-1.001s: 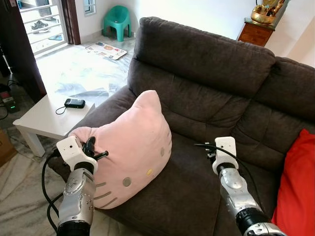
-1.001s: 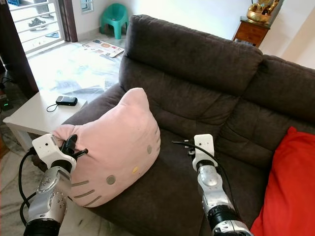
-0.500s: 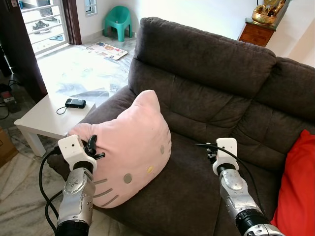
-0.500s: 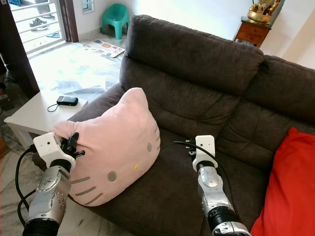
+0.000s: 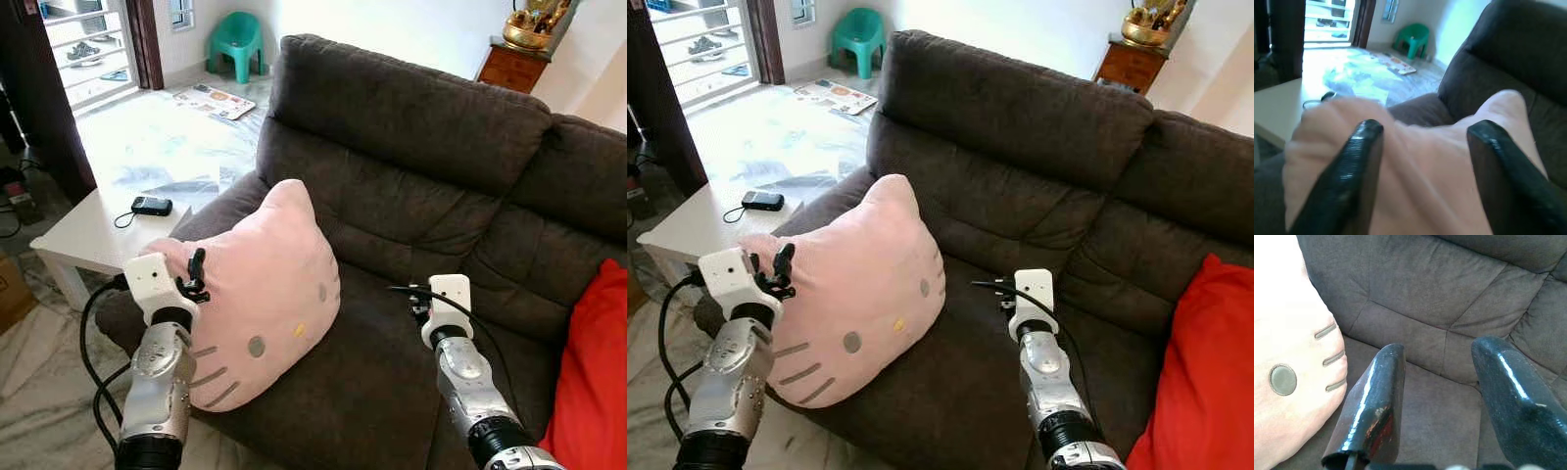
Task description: Move the pillow to the sofa from floor
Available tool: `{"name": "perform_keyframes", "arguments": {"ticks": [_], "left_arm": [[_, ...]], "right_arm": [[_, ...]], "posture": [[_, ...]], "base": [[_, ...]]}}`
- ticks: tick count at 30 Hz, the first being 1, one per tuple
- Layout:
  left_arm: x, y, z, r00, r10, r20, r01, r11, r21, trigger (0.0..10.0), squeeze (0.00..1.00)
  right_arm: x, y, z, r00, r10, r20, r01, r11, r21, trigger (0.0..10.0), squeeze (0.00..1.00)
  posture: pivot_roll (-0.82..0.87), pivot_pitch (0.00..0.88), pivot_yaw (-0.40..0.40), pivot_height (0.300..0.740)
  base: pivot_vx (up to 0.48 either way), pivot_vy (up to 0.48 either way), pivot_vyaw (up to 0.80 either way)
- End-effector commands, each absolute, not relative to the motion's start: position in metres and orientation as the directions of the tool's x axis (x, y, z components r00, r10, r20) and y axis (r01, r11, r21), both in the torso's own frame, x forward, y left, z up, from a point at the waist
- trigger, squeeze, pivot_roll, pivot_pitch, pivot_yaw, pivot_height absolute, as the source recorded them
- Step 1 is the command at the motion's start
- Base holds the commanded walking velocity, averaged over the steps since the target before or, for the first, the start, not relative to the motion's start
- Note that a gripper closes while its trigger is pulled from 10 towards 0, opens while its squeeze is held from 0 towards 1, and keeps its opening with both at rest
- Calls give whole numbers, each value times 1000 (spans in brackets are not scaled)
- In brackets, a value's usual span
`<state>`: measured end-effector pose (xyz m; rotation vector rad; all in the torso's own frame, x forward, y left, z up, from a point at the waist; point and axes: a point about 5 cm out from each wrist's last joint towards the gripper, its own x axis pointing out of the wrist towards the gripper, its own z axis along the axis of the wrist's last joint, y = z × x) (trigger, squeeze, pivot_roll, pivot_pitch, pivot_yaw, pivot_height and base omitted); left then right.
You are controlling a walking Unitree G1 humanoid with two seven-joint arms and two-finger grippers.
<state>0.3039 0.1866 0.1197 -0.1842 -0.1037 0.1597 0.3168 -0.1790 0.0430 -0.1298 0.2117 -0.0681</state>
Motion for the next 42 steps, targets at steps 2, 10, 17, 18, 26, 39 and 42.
{"name": "perform_keyframes", "arguments": {"ticks": [2,10,17,18,26,39,42], "left_arm": [[303,178,126,984,133,121,-117,985,-130,10000,1000],[296,173,121,989,-4,148,-22,984,179,10000,0],[288,169,116,989,-37,141,-5,958,286,10000,0],[284,165,110,990,-65,127,23,953,303,10000,0],[276,174,81,999,29,42,-37,980,197,10000,0],[273,173,76,998,19,61,-33,970,242,10000,0],[275,173,75,998,16,57,-30,966,257,10000,0]], "right_arm": [[317,-184,46,978,-100,-186,78,990,-121,10000,0],[309,-190,49,984,-146,-101,139,988,-71,10000,0],[297,-193,36,974,-181,-134,178,984,-33,10000,0],[292,-194,29,969,-194,-154,193,981,-18,10000,0],[285,-191,26,978,-159,-132,165,986,36,10000,0],[267,-200,12,972,-171,-161,185,980,73,10000,0],[267,-200,9,963,-189,-191,212,971,110,10000,0]], "posture": [[148,0,-142,740],[146,0,-138,740],[145,0,-138,740],[148,0,-138,740],[138,0,-139,740],[137,0,-129,740],[157,0,-112,740]], "base": [[0,0,0],[0,0,0],[0,0,0],[0,0,0],[0,0,0],[0,0,0],[0,0,0]]}}
